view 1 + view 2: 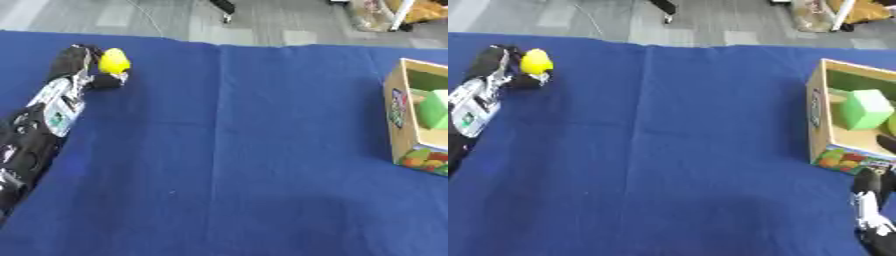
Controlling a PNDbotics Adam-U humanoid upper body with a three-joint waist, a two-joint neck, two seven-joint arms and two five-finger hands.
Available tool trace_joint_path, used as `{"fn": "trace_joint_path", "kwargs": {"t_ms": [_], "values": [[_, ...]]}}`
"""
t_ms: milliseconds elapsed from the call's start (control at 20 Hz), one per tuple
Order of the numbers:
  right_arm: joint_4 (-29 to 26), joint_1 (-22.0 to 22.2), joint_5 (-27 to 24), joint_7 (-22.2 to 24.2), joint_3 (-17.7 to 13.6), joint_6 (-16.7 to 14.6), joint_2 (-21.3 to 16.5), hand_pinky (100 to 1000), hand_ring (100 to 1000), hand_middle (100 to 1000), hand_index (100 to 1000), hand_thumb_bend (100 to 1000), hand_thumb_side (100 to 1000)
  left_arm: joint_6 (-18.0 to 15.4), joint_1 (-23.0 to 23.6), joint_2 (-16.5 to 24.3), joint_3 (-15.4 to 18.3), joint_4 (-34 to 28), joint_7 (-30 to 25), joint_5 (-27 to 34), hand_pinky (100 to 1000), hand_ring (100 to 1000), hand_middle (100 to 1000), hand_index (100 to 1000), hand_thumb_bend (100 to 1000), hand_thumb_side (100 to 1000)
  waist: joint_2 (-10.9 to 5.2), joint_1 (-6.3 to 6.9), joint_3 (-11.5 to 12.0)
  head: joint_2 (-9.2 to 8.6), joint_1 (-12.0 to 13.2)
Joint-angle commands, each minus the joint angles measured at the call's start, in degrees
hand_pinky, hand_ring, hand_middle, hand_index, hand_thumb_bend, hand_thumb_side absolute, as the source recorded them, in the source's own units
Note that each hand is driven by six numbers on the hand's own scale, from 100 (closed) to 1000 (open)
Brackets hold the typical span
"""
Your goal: Pick up the objects with one hand, pass them to the other hand, and then place them into the box on the other side of the table.
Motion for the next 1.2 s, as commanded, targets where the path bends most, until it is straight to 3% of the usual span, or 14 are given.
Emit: {"fn": "trace_joint_path", "kwargs": {"t_ms": [50, 150, 200, 250, 350, 550, 800, 950, 1200], "values": [[-1.23, -0.42, -0.32, -0.07, -0.20, 0.19, -0.54, 263, 231, 225, 837, 100, 622, 0.00, -1.09, 0.82, 0.08, -0.38, 0.70, -0.76, 713, 540, 521, 680, 319, 313, 0.12, -0.54, -0.15, -0.94, 0.24], [-1.23, -0.41, -0.39, -0.07, -0.21, 0.30, -0.57, 263, 231, 224, 836, 100, 621, 0.08, -1.04, 0.74, 0.07, -0.53, 1.44, -0.93, 692, 504, 475, 631, 239, 207, 0.03, -0.45, -0.11, -0.85, 0.25], [-1.23, -0.40, -0.43, -0.06, -0.21, 0.36, -0.59, 263, 231, 224, 836, 100, 621, 0.10, -1.00, 0.73, 0.06, -0.63, 1.87, -0.89, 690, 500, 470, 625, 229, 198, -0.01, -0.41, -0.08, -0.82, 0.24], [-1.23, -0.39, -0.45, -0.05, -0.21, 0.40, -0.61, 263, 231, 224, 836, 100, 620, 0.08, -0.97, 0.71, 0.14, -0.83, 2.44, -0.65, 670, 465, 430, 581, 140, 145, -0.09, -0.36, -0.02, -0.85, 0.21], [-1.23, -0.36, -0.49, -0.02, -0.22, 0.50, -0.66, 263, 231, 224, 834, 100, 618, -0.17, -0.80, 0.80, 0.21, -1.44, 3.80, 0.29, 654, 437, 389, 539, 100, 105, -0.25, -0.30, 0.10, -0.80, 0.17], [-1.23, -0.15, -0.64, -0.09, -0.35, 0.68, -0.89, 264, 231, 224, 830, 100, 616, -1.19, -0.29, 1.58, -0.09, -4.31, 6.36, 3.53, 649, 423, 370, 523, 100, 109, -0.83, -0.18, 0.76, -0.32, -0.10], [-1.23, 0.31, -1.00, -0.12, -0.43, 1.01, -1.55, 265, 233, 225, 826, 100, 615, -2.15, 1.32, 4.55, -1.39, -13.65, 6.14, 8.67, 642, 409, 357, 511, 100, 108, -2.41, 0.21, 2.85, 0.94, -1.44], [-1.23, 0.52, -1.26, 0.03, -0.42, 1.11, -2.00, 265, 233, 225, 825, 100, 614, -1.35, 2.84, 6.36, -1.70, -19.40, 5.64, 11.94, 640, 407, 354, 509, 100, 111, -3.23, 0.39, 3.74, 1.49, -2.06], [-1.23, 0.10, -1.34, 0.22, -0.23, 0.96, -2.46, 269, 242, 229, 825, 100, 610, -0.47, 3.06, 7.54, -2.55, -22.27, 5.79, 13.28, 636, 407, 354, 507, 100, 108, -3.97, 0.96, 4.47, 1.87, -3.04]]}}
